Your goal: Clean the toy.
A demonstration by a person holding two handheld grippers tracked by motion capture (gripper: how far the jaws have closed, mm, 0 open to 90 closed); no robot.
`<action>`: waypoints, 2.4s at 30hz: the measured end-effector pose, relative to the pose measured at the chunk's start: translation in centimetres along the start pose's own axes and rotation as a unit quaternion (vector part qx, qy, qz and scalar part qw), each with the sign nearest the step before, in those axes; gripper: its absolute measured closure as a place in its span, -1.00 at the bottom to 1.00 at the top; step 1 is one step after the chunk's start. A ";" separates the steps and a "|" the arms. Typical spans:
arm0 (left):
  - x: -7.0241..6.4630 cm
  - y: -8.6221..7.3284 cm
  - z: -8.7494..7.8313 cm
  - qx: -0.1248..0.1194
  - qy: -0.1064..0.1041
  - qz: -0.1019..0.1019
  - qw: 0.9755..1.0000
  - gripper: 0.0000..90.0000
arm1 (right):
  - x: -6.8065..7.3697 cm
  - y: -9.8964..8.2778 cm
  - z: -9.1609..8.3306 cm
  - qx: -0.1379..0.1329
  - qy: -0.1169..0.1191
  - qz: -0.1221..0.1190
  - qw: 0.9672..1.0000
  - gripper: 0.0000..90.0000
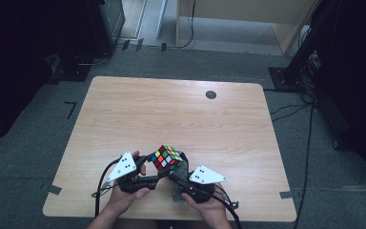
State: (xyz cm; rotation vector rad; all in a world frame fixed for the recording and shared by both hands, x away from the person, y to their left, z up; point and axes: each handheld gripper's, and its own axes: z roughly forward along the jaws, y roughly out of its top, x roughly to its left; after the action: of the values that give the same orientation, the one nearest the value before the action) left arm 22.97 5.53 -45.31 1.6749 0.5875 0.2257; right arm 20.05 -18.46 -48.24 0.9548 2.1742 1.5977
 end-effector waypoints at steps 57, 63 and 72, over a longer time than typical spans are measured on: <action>0.6 0.6 -0.6 -0.037 0.014 -0.059 0.997 -0.23 | 1.8 -0.7 0.9 -0.056 -0.006 0.014 0.998 0.71; -0.1 0.2 0.2 -0.017 0.003 -0.046 0.999 -0.23 | 2.9 -0.5 1.4 -0.050 0.031 -0.004 0.998 0.69; 1.2 0.6 -0.9 -0.032 0.025 -0.056 0.998 -0.23 | 0.4 -0.4 0.0 -0.053 -0.024 0.006 0.998 0.69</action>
State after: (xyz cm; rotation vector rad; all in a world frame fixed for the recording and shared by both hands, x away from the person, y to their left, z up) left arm 23.73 6.81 -44.79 1.5738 0.7028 0.2045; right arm 19.66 -18.27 -48.52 0.9644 2.0333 1.6606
